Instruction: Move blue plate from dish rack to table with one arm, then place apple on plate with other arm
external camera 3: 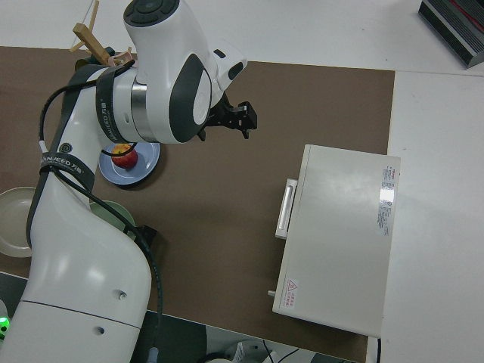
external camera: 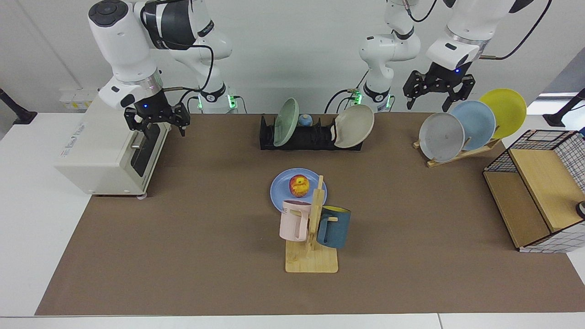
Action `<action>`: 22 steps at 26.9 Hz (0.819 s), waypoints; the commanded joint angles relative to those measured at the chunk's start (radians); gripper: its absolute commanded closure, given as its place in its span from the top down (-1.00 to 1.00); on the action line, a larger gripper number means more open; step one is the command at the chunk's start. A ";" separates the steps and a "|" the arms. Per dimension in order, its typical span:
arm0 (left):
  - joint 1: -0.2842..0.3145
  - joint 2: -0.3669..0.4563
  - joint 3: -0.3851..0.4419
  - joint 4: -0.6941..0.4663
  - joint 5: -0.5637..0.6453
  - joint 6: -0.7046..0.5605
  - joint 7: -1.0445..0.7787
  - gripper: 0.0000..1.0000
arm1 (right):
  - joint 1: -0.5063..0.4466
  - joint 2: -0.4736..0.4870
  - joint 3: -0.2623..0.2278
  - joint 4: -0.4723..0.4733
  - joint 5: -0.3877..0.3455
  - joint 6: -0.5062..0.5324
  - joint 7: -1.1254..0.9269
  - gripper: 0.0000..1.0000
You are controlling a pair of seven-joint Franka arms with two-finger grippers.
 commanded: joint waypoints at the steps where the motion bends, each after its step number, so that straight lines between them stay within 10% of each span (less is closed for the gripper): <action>1: -0.008 -0.027 0.011 -0.028 0.003 0.008 0.002 1.00 | -0.030 0.002 0.010 0.004 0.020 0.017 0.010 0.99; 22: -0.008 -0.027 0.011 -0.028 0.003 0.008 0.002 1.00 | -0.035 -0.007 0.010 -0.002 0.025 -0.020 0.008 0.99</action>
